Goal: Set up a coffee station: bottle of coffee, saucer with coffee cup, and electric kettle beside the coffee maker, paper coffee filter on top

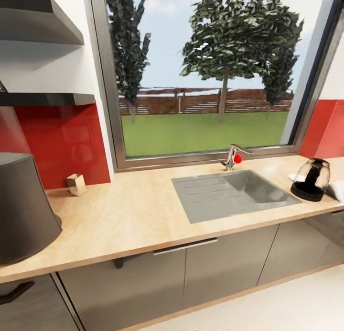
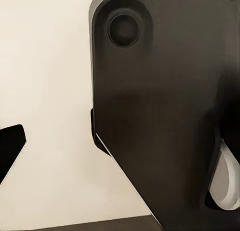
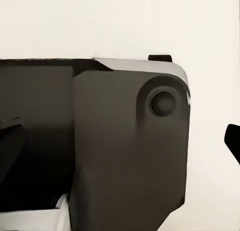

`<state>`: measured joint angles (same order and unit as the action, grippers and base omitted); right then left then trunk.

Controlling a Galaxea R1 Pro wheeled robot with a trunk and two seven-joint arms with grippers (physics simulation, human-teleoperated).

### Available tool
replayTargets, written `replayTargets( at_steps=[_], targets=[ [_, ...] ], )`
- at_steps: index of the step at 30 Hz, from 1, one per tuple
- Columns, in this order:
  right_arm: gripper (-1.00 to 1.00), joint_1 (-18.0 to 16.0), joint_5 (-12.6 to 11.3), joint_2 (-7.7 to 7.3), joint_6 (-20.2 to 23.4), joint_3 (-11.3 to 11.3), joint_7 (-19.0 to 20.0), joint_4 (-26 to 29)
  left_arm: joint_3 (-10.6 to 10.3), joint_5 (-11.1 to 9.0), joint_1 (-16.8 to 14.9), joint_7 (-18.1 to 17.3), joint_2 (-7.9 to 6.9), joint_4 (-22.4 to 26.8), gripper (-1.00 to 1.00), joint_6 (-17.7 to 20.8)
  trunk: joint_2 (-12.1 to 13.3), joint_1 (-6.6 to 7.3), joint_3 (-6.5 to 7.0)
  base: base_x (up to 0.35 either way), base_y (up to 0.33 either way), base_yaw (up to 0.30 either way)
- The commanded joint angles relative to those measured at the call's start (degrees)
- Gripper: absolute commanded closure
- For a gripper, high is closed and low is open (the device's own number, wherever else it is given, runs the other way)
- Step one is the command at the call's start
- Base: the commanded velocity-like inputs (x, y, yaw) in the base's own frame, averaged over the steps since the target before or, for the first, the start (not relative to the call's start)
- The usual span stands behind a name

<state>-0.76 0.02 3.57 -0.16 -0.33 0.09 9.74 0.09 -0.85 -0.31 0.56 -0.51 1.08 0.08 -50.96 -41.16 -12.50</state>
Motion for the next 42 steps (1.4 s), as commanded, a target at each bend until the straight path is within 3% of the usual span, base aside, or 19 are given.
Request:
replayTargets(
  at_steps=[1,42],
  targets=[
    [-1.00,-0.04,0.01,0.02,-0.02,-0.03,0.02,0.80,0.00,-0.10,-0.05,0.06,0.01,0.01,-1.00,0.01,0.36,0.22,0.11,0.000,0.000,-0.265],
    [-1.00,-0.04,0.10,0.04,-0.02,-0.02,0.01,2.65,0.04,-0.20,0.00,0.12,0.13,-0.03,-1.00,0.45,16.81,9.23,7.47,0.000,0.000,-0.266]
  ],
)
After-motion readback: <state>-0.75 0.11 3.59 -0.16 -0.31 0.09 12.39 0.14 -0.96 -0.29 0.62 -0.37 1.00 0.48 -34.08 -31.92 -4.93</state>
